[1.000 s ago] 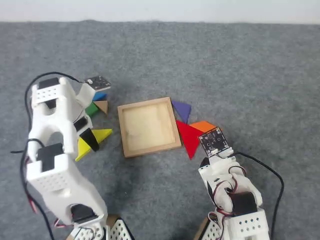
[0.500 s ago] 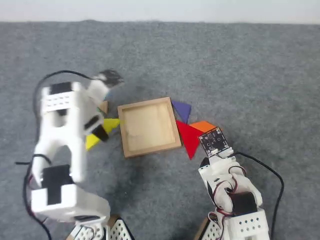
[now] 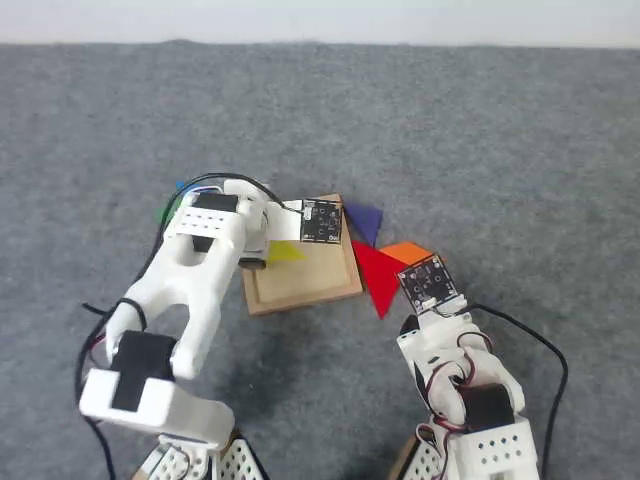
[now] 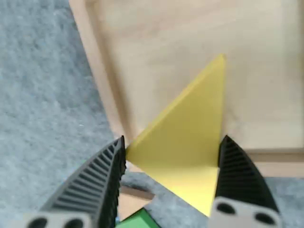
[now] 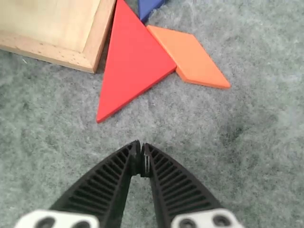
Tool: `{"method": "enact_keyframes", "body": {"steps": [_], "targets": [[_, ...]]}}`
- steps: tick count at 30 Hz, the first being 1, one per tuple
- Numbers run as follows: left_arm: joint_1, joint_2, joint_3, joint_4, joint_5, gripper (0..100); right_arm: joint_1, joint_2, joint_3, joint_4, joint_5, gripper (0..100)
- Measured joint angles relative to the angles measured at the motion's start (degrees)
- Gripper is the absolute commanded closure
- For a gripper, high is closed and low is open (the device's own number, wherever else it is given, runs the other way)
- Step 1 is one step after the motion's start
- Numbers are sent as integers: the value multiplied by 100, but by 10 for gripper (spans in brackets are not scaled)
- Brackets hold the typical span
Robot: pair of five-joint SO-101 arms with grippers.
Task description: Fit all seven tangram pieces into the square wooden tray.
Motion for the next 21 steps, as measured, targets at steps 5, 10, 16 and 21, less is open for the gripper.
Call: {"method": "enact_keyframes", "body": {"steps": [5, 10, 16, 21], "targets": [[97, -18, 26, 202, -475, 753, 0, 0, 0, 0, 0, 986], [149, -44, 26, 527, -923, 754, 0, 0, 0, 0, 0, 986], [149, -44, 26, 563, -1714, 754, 0, 0, 0, 0, 0, 986], [149, -44, 26, 563, -1943, 753, 0, 0, 0, 0, 0, 986]]}}
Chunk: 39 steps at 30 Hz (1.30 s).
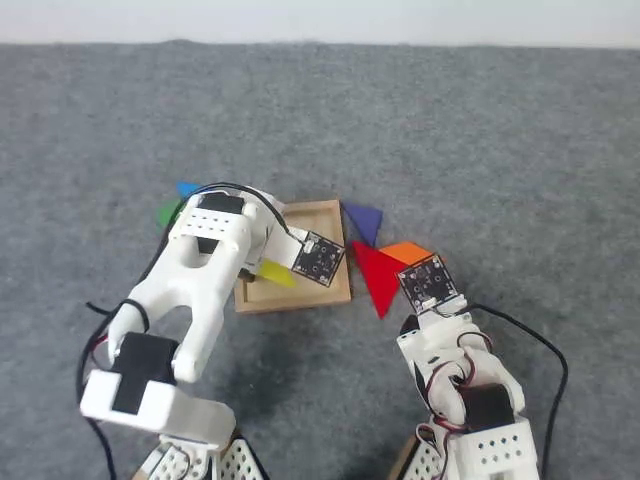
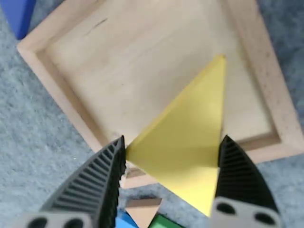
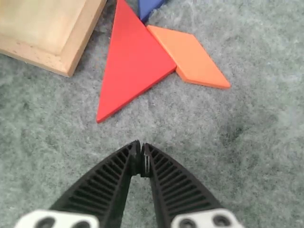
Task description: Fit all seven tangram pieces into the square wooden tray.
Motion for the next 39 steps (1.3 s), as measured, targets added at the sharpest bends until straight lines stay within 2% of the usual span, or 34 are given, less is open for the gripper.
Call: {"method": "enact_keyframes", "body": {"steps": [5, 12, 15, 22, 39], "targets": [[0, -53, -18, 141, -114, 752, 0, 0, 0, 0, 0, 986], [185, -475, -492, 1644, -642, 752, 0, 0, 0, 0, 0, 986], [273, -492, -519, 1996, -1020, 752, 0, 0, 0, 0, 0, 986], [290, -352, -527, 2048, -1732, 773, 0, 0, 0, 0, 0, 986], [396, 229, -686, 1741, -1837, 778, 0, 0, 0, 0, 0, 986]]}}
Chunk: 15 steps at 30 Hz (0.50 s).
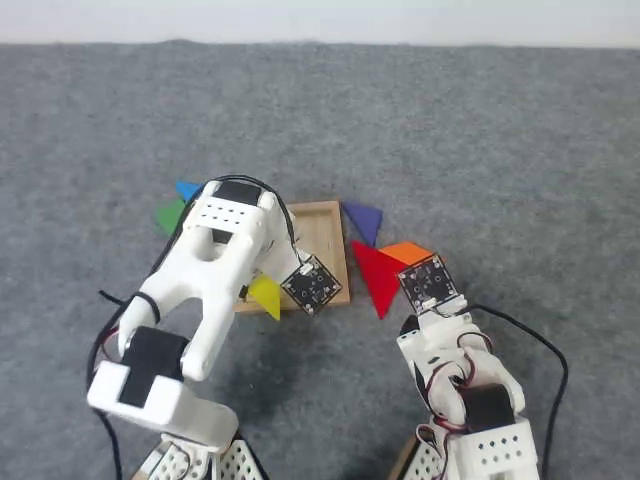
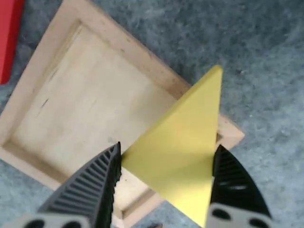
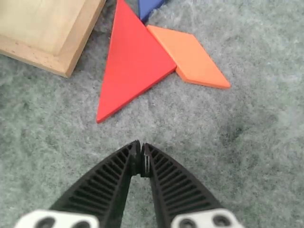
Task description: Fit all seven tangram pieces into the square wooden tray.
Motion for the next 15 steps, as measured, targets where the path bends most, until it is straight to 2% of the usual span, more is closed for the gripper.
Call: {"method": "enact_keyframes", "body": {"steps": [15], "targets": [[35, 791, -527, -123, 220, 778, 0, 0, 0, 0, 0, 986]]}}
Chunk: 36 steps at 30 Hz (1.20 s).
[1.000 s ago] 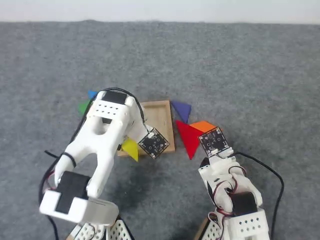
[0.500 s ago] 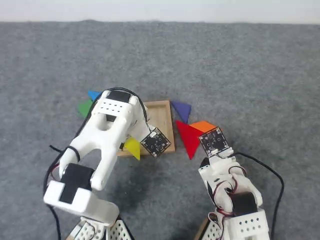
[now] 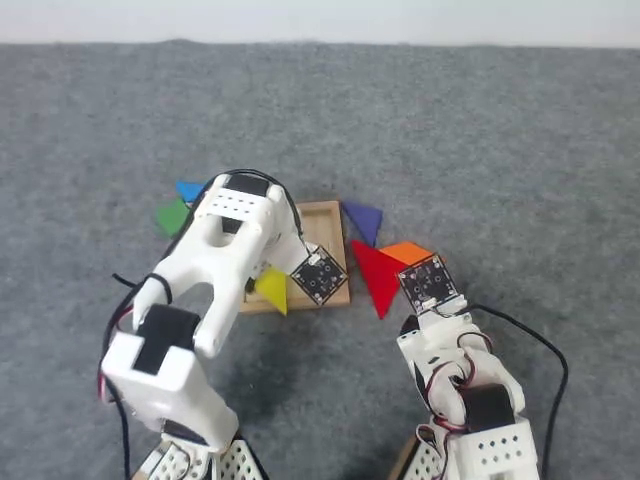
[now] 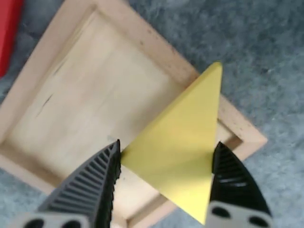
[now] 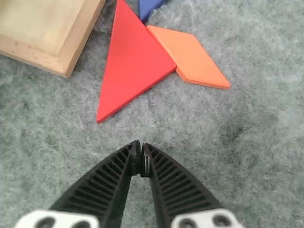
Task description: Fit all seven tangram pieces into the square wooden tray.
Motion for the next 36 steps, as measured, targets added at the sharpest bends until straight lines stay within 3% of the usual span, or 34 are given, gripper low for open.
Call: {"method": "enact_keyframes", "body": {"steps": [21, 27, 31, 36], "targets": [[-440, 176, -668, -26, 26, 778, 0, 0, 0, 0, 0, 986], [-492, 176, -958, 818, -35, 778, 0, 0, 0, 0, 0, 986], [-651, 176, -1301, 1538, -976, 776, 0, 0, 0, 0, 0, 986], [-853, 176, -1451, 1749, -3042, 776, 0, 0, 0, 0, 0, 986]]}}
